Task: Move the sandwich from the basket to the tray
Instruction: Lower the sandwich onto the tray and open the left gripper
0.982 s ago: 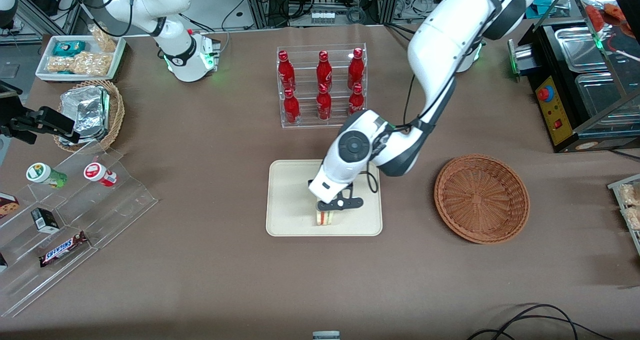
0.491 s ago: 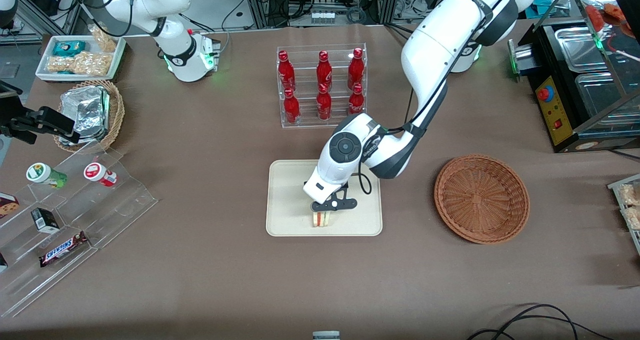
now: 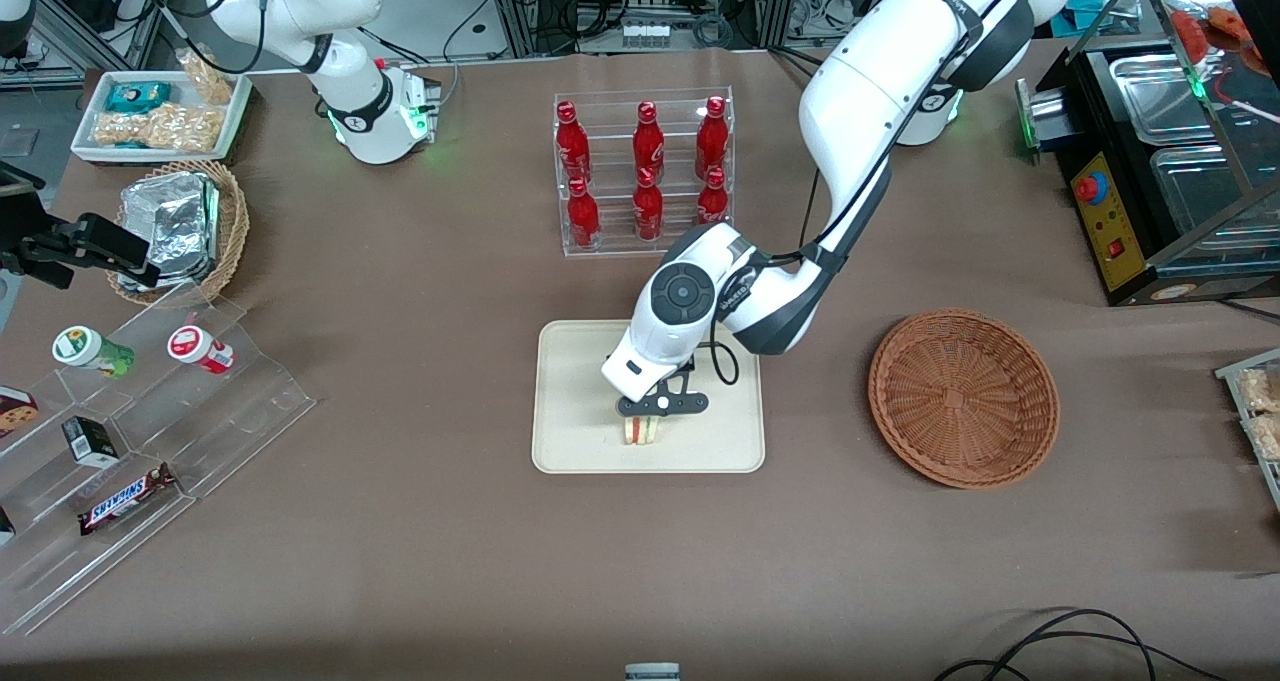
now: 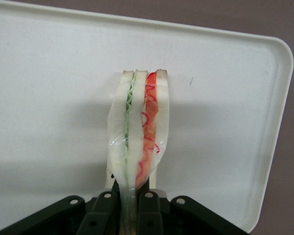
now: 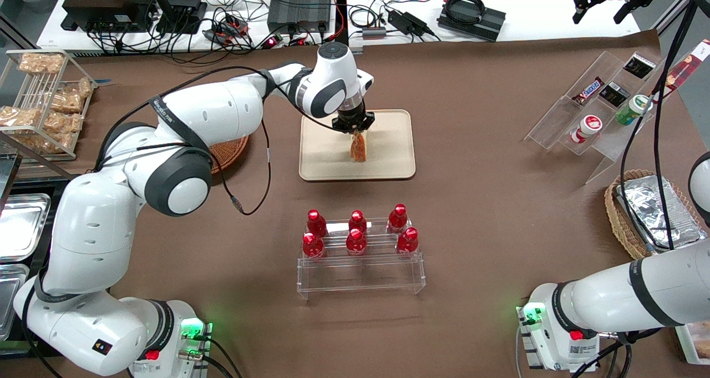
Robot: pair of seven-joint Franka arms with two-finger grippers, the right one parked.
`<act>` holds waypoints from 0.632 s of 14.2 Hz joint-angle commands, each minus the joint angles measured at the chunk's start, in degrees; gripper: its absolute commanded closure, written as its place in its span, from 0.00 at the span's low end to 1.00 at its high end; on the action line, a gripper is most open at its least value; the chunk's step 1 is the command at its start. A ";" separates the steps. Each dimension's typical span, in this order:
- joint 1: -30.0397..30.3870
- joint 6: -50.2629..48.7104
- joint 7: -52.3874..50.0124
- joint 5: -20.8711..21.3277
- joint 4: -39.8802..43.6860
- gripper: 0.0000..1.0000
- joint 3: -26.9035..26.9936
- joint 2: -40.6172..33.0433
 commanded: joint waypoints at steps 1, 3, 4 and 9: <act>-0.50 -1.64 -0.08 -1.41 -0.88 0.75 0.39 -1.24; -0.68 -1.82 -3.57 -3.07 -0.53 0.00 0.48 -1.50; -0.68 -2.17 -4.99 -2.73 -0.53 0.00 0.65 -2.37; -0.06 -11.30 -5.10 -0.02 -0.79 0.00 2.40 -12.99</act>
